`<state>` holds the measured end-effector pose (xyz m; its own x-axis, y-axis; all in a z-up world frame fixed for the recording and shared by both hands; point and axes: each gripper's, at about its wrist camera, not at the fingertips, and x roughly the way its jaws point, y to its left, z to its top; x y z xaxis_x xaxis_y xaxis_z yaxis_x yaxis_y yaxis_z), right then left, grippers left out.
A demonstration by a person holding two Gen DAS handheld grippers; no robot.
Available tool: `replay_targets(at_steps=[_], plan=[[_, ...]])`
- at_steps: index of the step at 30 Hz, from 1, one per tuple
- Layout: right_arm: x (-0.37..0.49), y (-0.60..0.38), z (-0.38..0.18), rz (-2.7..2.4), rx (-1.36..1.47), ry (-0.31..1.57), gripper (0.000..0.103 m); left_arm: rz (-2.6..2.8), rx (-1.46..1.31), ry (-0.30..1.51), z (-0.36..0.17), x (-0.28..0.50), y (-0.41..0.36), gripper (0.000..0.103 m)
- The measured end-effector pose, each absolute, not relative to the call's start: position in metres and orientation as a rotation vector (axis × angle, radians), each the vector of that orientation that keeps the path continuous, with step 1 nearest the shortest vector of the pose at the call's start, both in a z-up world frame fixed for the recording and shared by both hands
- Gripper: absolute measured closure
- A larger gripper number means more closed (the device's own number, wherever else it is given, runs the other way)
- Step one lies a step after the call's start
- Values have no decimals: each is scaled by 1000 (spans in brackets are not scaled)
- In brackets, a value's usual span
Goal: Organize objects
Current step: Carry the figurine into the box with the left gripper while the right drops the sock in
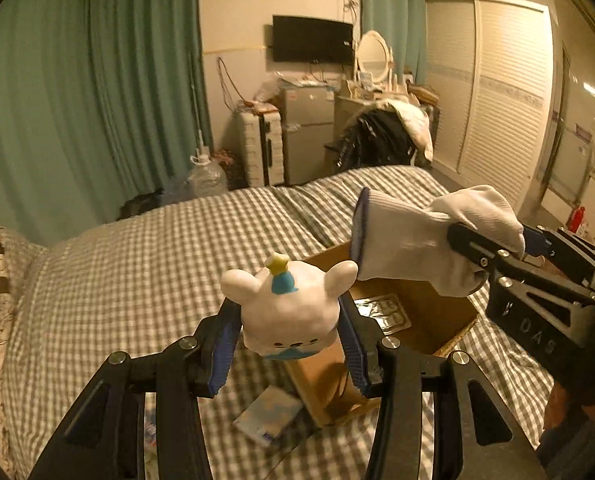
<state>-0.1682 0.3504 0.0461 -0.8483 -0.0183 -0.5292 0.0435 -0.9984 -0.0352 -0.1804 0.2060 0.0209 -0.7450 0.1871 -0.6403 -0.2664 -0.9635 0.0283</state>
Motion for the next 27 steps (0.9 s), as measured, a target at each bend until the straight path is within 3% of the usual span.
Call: replay_targets(at_steps=[10, 16, 17, 18, 21, 27], plan=[[-211, 377, -4, -2955, 998, 8, 59, 2629, -1108, 249, -30, -224, 240, 55], [-214, 386, -15, -2951, 1017, -58, 50, 2574, -1135, 234, -45, -226, 245, 53], [-212, 388, -13, -2963, 1004, -70, 44, 2568, -1138, 229, -45, -225, 245, 51], [-212, 391, -11, -2972, 995, -75, 36, 2568, -1137, 229, -43, -223, 244, 42], [-200, 394, 4, -2996, 949, -74, 31, 2620, -1069, 232, -28, -209, 237, 24], [-172, 378, 41, -3025, 872, 13, 25, 2703, -968, 209, 16, -183, 208, 18]])
